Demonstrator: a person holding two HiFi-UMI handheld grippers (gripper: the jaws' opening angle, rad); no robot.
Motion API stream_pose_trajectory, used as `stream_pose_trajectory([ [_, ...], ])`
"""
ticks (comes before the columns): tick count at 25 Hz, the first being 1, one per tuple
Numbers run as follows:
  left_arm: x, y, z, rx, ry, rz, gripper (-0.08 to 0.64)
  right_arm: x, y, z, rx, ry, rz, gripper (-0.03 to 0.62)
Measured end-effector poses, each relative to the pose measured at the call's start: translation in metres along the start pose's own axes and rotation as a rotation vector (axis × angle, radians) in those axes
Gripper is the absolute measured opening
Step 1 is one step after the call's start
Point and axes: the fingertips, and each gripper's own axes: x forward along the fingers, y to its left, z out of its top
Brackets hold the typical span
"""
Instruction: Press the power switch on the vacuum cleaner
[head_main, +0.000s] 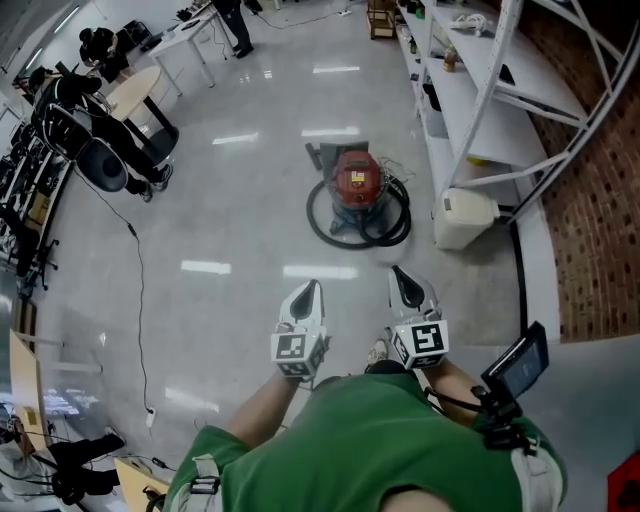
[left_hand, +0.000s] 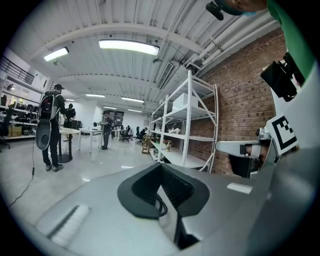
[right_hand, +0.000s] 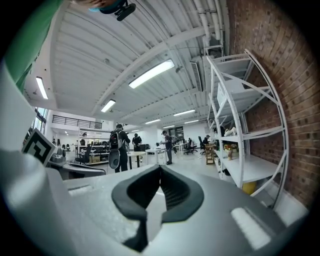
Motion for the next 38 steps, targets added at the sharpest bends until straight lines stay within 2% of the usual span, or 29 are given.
stream_pose_trajectory([
  [10, 0.077, -0.039, 0.016, 0.052, 0.035, -0.022, 0.008, 0.031, -0.080, -0.001, 0.040, 0.006, -0.011, 0.003],
  [18, 0.116, -0.038, 0.014, 0.067, 0.038, -0.032, 0.008, 0.050, -0.105, -0.004, 0.040, 0.013, -0.028, 0.003],
  [23, 0.148, -0.038, 0.023, 0.034, 0.031, -0.077, 0.008, 0.071, -0.120, -0.003, 0.020, 0.021, -0.046, 0.003],
  [29, 0.193, -0.027, 0.028, 0.000, 0.021, -0.117, 0.008, 0.104, -0.131, -0.003, -0.012, 0.046, -0.047, 0.003],
  [38, 0.262, 0.024, 0.036, -0.029, 0.036, -0.140, 0.008, 0.186, -0.142, 0.003, -0.042, 0.086, -0.068, 0.003],
])
